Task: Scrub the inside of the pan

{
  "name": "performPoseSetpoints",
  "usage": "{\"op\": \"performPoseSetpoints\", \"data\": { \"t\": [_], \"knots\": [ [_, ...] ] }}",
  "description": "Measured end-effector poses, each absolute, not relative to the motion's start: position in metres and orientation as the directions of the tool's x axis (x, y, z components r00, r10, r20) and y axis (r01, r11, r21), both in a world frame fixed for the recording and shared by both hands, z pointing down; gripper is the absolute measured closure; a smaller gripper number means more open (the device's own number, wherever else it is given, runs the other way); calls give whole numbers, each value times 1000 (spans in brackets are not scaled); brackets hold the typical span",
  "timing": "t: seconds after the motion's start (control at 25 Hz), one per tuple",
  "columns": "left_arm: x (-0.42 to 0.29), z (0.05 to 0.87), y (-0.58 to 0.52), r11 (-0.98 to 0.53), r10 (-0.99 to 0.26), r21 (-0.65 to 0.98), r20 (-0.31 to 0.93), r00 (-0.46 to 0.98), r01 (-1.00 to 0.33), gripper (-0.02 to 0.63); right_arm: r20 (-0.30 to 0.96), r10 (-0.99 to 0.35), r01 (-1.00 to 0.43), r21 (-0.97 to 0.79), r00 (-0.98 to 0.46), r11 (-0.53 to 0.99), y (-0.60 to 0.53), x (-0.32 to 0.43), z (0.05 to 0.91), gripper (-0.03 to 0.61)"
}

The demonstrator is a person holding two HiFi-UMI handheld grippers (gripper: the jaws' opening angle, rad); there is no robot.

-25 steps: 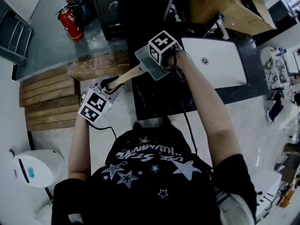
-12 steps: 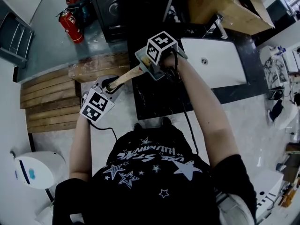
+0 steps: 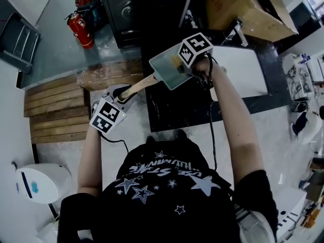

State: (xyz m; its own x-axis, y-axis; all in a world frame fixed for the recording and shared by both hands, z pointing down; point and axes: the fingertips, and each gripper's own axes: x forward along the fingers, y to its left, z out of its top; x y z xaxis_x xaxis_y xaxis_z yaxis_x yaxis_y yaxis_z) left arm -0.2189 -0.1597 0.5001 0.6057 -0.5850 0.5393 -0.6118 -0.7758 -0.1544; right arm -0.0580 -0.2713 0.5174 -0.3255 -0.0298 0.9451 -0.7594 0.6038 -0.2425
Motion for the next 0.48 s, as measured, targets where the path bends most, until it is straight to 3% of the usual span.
{"op": "performPoseSetpoints", "data": {
  "t": [0.28, 0.48],
  "knots": [
    [-220, 500, -160, -774, -585, -152, 543, 602, -615, 477, 987, -92, -792, -46, -129, 609, -293, -2, 527, 515],
    [-219, 501, -159, -772, -586, -149, 541, 603, -618, 477, 992, -99, -783, -3, -83, 622, -298, 0, 540, 515]
  ]
}}
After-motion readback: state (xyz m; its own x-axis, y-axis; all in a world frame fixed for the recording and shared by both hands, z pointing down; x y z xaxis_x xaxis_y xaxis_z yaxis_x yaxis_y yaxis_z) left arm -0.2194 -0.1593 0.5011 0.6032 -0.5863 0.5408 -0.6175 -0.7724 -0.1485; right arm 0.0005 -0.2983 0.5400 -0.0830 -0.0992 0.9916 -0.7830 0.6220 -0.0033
